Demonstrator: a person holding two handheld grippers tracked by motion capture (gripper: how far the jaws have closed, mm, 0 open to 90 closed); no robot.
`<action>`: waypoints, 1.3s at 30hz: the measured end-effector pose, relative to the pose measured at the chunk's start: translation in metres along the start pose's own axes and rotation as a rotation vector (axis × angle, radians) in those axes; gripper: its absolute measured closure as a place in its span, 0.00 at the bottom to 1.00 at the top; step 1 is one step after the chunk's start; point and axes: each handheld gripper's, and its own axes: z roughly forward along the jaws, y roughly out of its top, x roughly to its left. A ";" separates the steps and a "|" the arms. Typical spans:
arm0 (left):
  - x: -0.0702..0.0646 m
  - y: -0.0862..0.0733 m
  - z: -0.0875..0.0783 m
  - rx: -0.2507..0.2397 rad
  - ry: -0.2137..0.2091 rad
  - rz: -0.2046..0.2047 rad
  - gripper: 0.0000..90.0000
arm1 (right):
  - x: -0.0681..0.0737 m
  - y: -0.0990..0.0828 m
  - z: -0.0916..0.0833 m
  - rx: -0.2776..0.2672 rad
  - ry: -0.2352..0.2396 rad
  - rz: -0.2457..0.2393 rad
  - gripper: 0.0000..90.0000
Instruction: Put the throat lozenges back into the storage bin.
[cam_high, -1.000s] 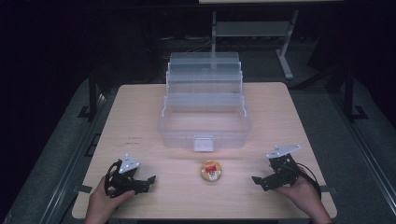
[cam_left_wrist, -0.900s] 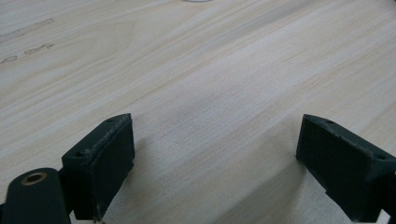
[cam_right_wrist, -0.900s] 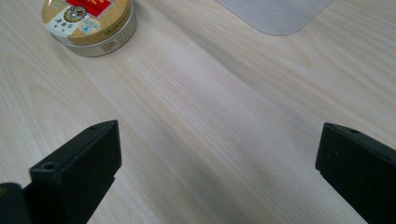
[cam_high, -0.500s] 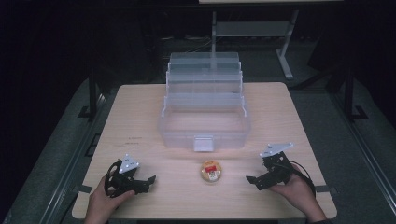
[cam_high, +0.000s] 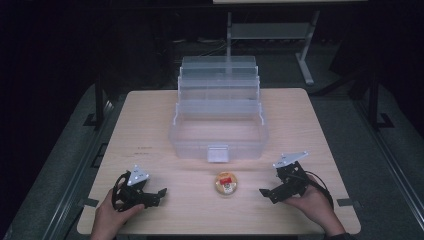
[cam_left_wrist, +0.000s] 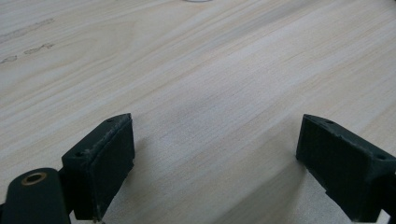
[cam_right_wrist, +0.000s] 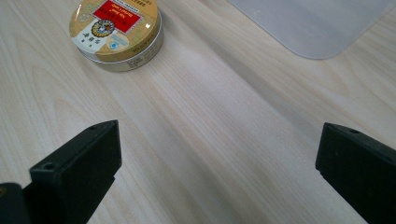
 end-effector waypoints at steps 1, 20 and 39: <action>0.000 0.000 0.000 0.000 0.000 0.000 0.12 | 0.001 0.001 0.001 0.001 0.002 -0.004 0.00; 0.000 0.000 0.000 0.000 0.000 0.000 0.12 | 0.006 0.016 0.004 0.003 0.017 -0.033 0.00; 0.000 0.000 0.000 -0.002 0.000 -0.003 0.12 | 0.016 0.034 0.009 -0.001 0.039 -0.075 0.00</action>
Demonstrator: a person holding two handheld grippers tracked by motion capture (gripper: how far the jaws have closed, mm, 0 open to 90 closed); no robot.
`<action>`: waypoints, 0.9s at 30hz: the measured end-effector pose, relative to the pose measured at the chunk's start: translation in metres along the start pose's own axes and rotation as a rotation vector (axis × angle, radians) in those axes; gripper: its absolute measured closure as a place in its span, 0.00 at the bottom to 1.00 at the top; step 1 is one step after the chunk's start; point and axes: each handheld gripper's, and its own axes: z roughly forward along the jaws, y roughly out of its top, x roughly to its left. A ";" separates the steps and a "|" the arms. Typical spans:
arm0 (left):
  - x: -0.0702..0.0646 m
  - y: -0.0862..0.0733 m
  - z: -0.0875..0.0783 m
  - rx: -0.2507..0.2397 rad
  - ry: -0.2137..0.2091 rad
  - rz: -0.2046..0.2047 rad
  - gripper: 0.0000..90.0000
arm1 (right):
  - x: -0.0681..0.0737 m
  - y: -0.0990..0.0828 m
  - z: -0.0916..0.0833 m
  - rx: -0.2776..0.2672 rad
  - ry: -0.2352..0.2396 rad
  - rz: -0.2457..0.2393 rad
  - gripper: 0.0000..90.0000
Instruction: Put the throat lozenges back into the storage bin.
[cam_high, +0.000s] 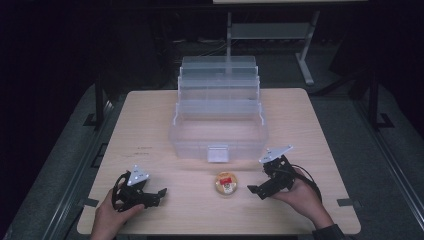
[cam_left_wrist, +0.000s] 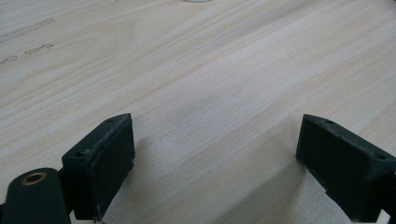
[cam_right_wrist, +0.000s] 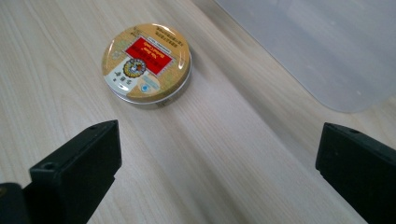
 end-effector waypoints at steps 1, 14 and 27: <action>0.000 0.000 0.000 0.001 0.000 0.000 0.12 | 0.000 0.000 0.000 0.000 0.000 0.000 0.00; 0.000 0.000 0.000 0.000 0.000 0.000 0.12 | 0.008 0.012 0.009 0.006 0.029 -0.023 0.00; 0.000 0.000 0.000 0.000 0.000 -0.001 0.12 | 0.017 0.025 0.018 0.013 0.042 -0.057 0.00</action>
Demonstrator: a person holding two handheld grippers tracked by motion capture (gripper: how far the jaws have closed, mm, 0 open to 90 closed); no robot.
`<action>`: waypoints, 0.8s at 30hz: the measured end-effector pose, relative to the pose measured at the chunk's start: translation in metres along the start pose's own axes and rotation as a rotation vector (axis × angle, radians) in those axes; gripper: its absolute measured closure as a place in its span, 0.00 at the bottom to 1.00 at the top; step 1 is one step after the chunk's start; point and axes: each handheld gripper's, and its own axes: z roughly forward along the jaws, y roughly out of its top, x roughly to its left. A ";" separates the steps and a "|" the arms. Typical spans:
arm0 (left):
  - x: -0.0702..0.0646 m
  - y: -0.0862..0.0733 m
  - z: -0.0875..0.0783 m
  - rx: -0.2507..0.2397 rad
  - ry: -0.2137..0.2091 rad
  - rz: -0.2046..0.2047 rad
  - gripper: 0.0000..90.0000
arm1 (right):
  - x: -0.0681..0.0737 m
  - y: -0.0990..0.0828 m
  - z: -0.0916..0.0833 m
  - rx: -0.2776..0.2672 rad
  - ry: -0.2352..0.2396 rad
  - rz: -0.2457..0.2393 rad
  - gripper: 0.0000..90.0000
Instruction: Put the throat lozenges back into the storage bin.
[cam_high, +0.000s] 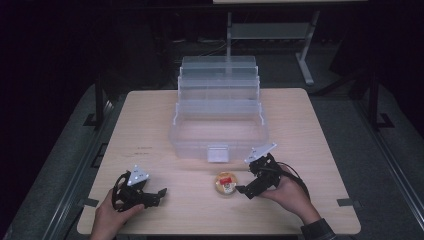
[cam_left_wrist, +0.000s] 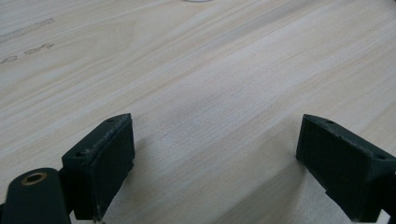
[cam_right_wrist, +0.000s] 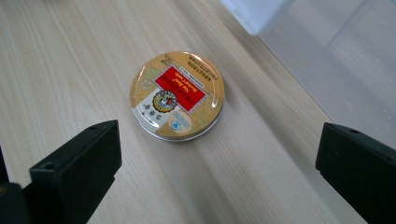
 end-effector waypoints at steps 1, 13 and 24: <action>0.000 0.000 0.000 0.000 0.000 0.000 0.12 | 0.000 0.001 0.001 0.003 0.001 -0.004 0.00; 0.000 0.000 0.000 0.001 0.000 0.001 0.12 | 0.007 0.010 0.014 0.022 0.014 -0.032 0.00; 0.000 0.000 0.000 0.005 -0.001 0.003 0.12 | 0.011 0.016 0.028 0.039 0.030 -0.052 0.00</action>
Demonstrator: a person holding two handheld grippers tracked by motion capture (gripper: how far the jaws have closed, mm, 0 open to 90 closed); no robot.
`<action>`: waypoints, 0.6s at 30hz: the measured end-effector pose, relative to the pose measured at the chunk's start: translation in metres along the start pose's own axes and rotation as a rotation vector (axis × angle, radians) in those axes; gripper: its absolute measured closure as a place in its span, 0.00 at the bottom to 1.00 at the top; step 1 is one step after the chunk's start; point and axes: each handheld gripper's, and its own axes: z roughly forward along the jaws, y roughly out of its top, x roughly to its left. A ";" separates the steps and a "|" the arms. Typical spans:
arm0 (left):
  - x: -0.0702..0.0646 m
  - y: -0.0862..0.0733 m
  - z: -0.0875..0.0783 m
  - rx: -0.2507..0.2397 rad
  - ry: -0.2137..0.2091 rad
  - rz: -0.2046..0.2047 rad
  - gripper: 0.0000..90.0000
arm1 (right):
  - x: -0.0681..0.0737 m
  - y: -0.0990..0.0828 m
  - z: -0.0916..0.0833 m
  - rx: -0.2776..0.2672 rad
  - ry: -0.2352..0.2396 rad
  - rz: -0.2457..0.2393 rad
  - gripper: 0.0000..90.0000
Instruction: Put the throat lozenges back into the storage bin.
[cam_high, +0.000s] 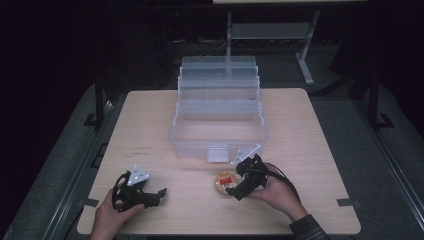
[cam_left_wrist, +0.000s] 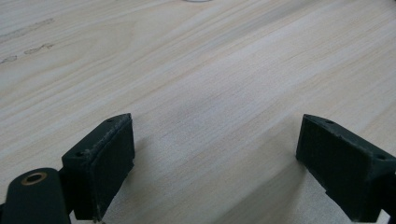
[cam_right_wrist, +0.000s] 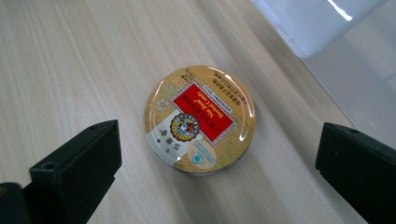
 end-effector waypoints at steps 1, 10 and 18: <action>0.000 0.000 0.000 0.000 0.000 0.000 0.12 | 0.000 0.001 0.001 0.002 0.001 -0.003 0.00; 0.000 0.000 0.000 0.000 0.000 0.001 0.12 | 0.003 0.006 0.014 0.006 0.005 -0.025 0.00; 0.000 0.000 0.000 0.000 0.000 0.001 0.12 | 0.004 0.008 0.025 0.023 0.007 -0.040 0.00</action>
